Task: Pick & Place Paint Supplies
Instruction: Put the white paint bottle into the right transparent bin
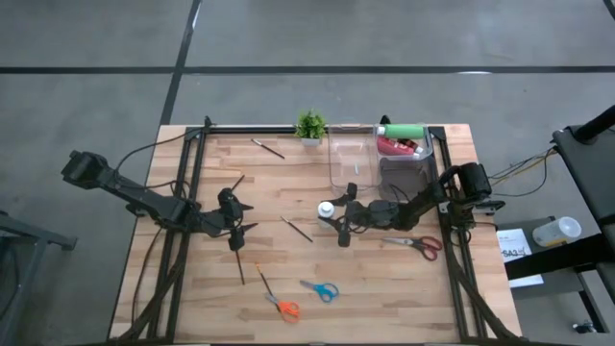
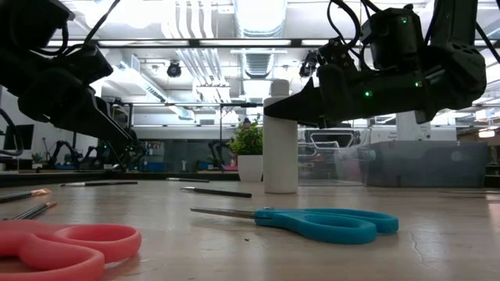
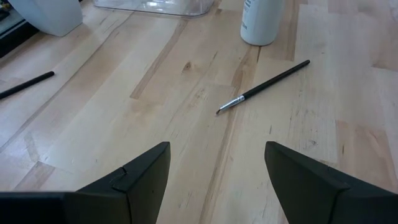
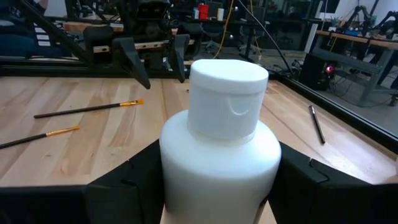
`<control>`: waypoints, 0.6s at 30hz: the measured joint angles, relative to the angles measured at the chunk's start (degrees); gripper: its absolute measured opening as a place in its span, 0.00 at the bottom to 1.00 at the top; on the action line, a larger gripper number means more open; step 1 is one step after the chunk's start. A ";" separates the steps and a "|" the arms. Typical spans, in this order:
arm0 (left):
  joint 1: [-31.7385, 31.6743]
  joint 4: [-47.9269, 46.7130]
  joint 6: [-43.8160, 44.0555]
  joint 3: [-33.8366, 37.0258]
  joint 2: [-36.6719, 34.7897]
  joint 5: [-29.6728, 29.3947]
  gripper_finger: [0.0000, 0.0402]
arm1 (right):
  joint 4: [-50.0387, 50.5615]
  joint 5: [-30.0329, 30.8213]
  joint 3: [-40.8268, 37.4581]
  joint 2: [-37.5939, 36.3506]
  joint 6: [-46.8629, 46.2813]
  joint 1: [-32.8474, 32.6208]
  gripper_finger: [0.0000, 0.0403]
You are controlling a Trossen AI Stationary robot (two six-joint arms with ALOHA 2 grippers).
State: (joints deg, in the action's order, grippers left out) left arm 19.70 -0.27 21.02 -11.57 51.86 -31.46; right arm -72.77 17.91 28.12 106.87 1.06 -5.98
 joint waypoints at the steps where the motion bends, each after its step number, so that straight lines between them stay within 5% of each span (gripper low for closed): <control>1: 0.00 0.00 0.00 0.00 0.00 0.00 0.66 | 0.00 0.01 0.00 0.00 -0.01 0.00 0.52; 18: 0.00 0.01 0.00 0.00 0.00 -0.02 0.66 | 0.42 0.07 -0.15 -1.22 0.68 0.00 0.52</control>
State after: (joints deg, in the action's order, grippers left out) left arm 19.70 -0.26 21.02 -11.57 51.86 -31.48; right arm -72.36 17.98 27.97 105.65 1.74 -5.98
